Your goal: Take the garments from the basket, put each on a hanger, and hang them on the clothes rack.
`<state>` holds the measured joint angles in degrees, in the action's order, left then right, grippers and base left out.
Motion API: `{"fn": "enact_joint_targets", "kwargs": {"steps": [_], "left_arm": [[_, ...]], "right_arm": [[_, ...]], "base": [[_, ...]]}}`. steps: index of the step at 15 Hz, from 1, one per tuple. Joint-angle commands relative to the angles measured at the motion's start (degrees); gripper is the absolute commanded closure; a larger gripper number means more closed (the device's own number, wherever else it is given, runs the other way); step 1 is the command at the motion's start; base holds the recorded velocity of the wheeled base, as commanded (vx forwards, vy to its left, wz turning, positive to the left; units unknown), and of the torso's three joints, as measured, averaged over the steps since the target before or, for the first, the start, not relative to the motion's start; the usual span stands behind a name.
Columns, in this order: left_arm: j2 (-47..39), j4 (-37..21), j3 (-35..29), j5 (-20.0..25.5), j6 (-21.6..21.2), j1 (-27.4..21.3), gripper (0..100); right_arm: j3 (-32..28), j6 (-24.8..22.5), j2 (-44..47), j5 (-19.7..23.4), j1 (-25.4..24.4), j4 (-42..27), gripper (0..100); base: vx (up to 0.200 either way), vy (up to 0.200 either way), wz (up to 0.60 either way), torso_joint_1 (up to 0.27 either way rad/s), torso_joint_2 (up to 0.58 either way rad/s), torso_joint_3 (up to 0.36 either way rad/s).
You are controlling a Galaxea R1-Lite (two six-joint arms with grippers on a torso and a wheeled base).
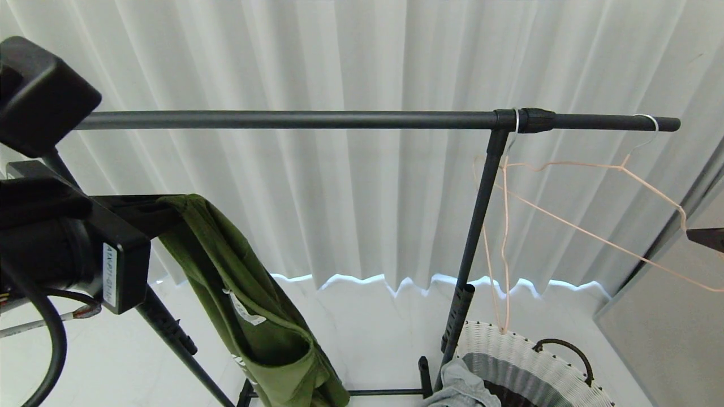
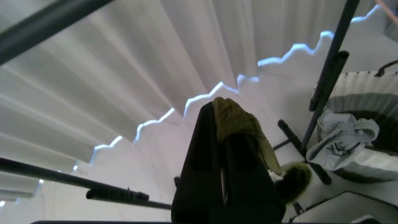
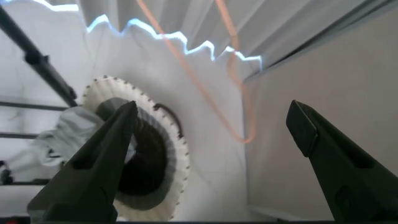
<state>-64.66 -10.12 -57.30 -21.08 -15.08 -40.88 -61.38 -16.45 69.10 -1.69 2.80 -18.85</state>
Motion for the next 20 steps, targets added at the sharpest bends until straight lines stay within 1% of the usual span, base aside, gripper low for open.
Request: {"fn": "enact_joint_targets", "kwargs": {"steps": [1, 3, 4, 7, 9, 11, 14, 18, 20], "left_arm": [[-0.1, 0.3, 0.9, 0.0, 0.0, 0.0, 100], [0.0, 0.3, 1.0, 0.0, 0.0, 0.0, 100], [0.0, 0.3, 1.0, 0.0, 0.0, 0.0, 100], [0.2, 0.3, 1.0, 0.0, 0.0, -0.1, 100], [0.3, 0.3, 1.0, 0.0, 0.0, -0.1, 100], [0.4, 0.3, 1.0, 0.0, 0.0, -0.1, 100], [0.6, 0.3, 1.1, -0.1, 0.0, -0.1, 100], [0.3, 0.3, 1.1, -0.1, 0.0, -0.1, 100], [0.3, 0.3, 1.0, 0.0, 0.0, -0.1, 100]], "right_arm": [[0.0, -3.0, 4.6, 3.0, 5.2, 2.6, 0], [-0.1, -6.3, 9.5, 6.3, 8.2, 7.8, 0], [-0.1, -7.2, 11.7, 7.8, 8.8, 10.2, 0], [-0.3, -8.1, 17.5, 9.6, 9.0, 15.5, 0], [-0.3, -8.1, 19.5, 10.9, 9.1, 17.8, 0], [-0.4, -8.1, 23.3, 13.2, 10.9, 21.4, 0], [-0.2, -8.0, 25.2, 16.8, 12.6, 23.4, 0], [0.1, -7.6, 24.9, 20.7, 12.7, 22.9, 0], [1.4, -7.6, 24.2, 22.1, 12.5, 23.1, 0]], "base": [[0.0, 0.0, 0.0, 0.0, 0.0, 0.0], [0.0, 0.0, 0.0, 0.0, 0.0, 0.0], [0.0, 0.0, 0.0, 0.0, 0.0, 0.0], [0.0, 0.0, 0.0, 0.0, 0.0, 0.0], [0.0, 0.0, 0.0, 0.0, 0.0, 0.0], [0.0, 0.0, 0.0, 0.0, 0.0, 0.0], [0.0, 0.0, 0.0, 0.0, 0.0, 0.0], [0.0, 0.0, 0.0, 0.0, 0.0, 0.0], [0.0, 0.0, 0.0, 0.0, 0.0, 0.0]]}}
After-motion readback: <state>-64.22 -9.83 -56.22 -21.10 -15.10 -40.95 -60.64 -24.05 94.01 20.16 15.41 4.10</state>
